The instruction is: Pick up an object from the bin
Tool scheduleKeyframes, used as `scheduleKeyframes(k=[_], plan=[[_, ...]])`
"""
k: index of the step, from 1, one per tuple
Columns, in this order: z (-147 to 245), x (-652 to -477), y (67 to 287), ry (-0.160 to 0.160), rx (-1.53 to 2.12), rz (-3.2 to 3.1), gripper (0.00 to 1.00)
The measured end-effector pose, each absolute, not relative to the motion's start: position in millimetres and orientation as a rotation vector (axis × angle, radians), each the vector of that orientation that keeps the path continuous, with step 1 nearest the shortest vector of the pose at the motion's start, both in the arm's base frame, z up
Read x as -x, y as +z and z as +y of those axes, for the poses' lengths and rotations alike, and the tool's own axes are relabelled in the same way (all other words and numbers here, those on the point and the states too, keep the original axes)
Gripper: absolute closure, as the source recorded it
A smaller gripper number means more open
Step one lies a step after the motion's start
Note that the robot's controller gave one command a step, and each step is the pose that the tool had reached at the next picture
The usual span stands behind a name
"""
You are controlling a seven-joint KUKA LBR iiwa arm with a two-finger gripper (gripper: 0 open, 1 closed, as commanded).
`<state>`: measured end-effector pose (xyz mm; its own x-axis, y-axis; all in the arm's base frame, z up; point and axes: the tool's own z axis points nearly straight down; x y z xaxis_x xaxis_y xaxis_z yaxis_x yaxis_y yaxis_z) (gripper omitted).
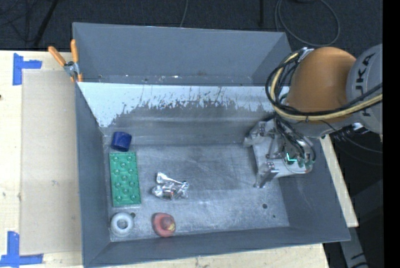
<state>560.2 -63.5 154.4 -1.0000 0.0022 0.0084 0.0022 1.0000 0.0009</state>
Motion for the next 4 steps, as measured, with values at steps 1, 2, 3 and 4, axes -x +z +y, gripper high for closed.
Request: scheduleKeyframes(k=[1,2,3,4], plan=[[8.6,-619.6,73.5,0.005,-0.327,-3.123,0.00],[172.1,-609.8,100.5,-0.008,-0.368,-3.123,0.00],[128.8,-579.2,110.2,0.002,-0.324,-3.120,0.00],[123.8,-566.0,75.9,-0.007,-0.243,-3.144,0.00]])
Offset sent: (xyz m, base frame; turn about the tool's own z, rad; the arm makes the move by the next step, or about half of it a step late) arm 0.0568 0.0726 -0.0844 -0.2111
